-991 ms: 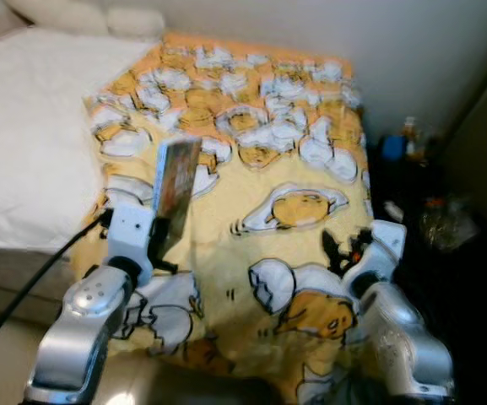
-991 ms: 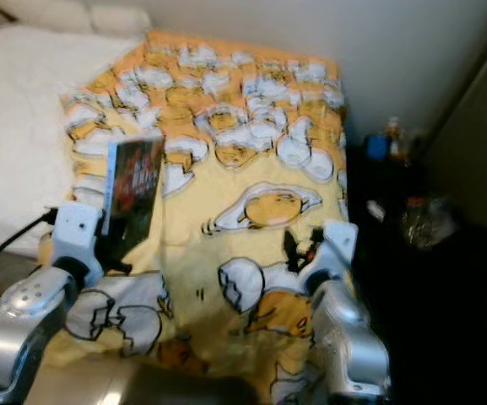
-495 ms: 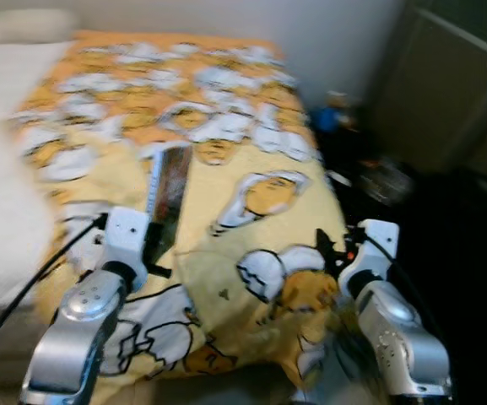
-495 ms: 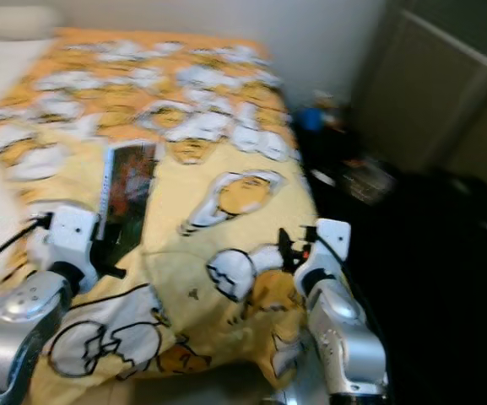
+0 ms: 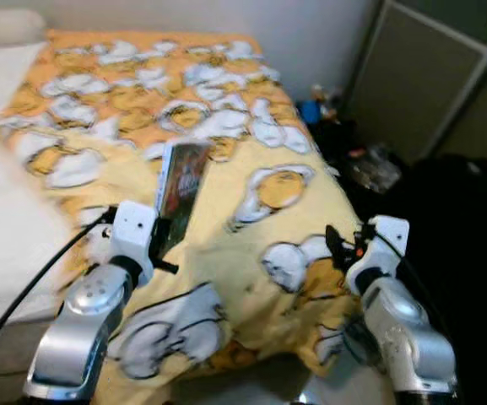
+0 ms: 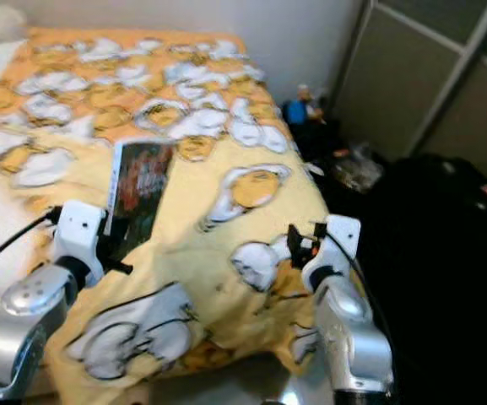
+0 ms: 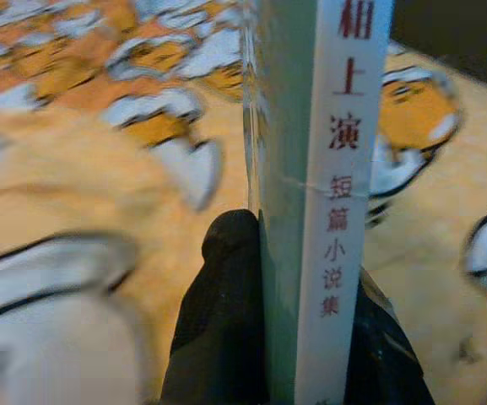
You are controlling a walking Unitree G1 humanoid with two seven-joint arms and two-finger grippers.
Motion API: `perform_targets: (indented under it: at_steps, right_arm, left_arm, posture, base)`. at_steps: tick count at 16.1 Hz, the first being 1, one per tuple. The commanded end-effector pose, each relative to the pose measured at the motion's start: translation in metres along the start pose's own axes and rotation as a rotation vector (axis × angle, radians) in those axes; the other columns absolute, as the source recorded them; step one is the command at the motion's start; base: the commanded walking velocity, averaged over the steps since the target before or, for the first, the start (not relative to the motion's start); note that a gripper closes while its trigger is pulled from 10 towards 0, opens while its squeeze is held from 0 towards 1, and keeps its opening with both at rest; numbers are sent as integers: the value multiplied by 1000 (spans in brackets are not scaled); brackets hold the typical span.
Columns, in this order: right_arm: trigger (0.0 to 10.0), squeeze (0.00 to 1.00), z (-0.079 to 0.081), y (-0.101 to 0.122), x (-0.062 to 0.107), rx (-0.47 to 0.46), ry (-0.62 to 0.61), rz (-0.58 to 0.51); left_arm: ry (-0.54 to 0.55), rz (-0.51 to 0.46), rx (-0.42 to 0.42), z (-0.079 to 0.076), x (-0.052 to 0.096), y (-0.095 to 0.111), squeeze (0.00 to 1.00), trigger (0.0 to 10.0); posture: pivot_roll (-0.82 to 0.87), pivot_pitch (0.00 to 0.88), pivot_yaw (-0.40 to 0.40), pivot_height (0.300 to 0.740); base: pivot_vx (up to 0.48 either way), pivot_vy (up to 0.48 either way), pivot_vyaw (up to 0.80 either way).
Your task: Clean up the room
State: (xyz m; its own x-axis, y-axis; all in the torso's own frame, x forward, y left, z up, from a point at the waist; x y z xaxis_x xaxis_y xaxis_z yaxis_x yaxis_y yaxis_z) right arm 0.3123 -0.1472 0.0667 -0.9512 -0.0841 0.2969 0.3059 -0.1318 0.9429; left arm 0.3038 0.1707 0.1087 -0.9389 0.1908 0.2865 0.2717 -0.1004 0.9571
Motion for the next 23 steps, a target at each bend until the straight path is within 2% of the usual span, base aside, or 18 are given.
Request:
perform_targets:
  at_steps: [1, 4, 17, 23]
  right_arm:
    - [10000, 0, 1, 6, 0, 19, 3, -19]
    - [10000, 0, 5, 11, -3, 11, 16, -36]
    - [10000, 0, 6, 9, -4, 18, 11, -33]
    - [10000, 0, 7, 11, -5, 20, 19, -39]
  left_arm:
    - [6, -37, -12, 2, 1, 10, 0, 10000]
    - [-3, -28, -14, 3, 0, 10, 0, 10000]
    - [4, -17, -39, 12, 1, 11, 0, 10000]
    - [-3, -18, -43, 9, -2, 12, 0, 10000]
  posture:
    - [-76, 0, -44, 740]
    - [-85, 0, -30, 740]
    - [-70, 0, -20, 740]
    - [-73, 0, -29, 740]
  base:
    - [0, 364, 0]
    - [0, 365, 0]
    - [0, 365, 0]
    - [0, 366, 0]
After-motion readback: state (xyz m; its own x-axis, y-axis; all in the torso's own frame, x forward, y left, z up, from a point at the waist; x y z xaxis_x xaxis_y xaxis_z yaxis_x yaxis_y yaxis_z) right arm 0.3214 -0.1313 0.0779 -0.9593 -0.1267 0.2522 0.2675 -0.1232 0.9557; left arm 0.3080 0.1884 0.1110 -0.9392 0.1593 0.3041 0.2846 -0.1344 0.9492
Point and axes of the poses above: a point about 5 cm out from each wrist's last joint towards the gripper, its own x axis pointing back from the gripper into the wrist, its own y axis along the axis of the wrist's last joint, z = x × y, the point moved 5 cm from there along -x, pointing out of the wrist towards the gripper, and after that the axes turned 7 degrees about x, right-handed, at the moved point
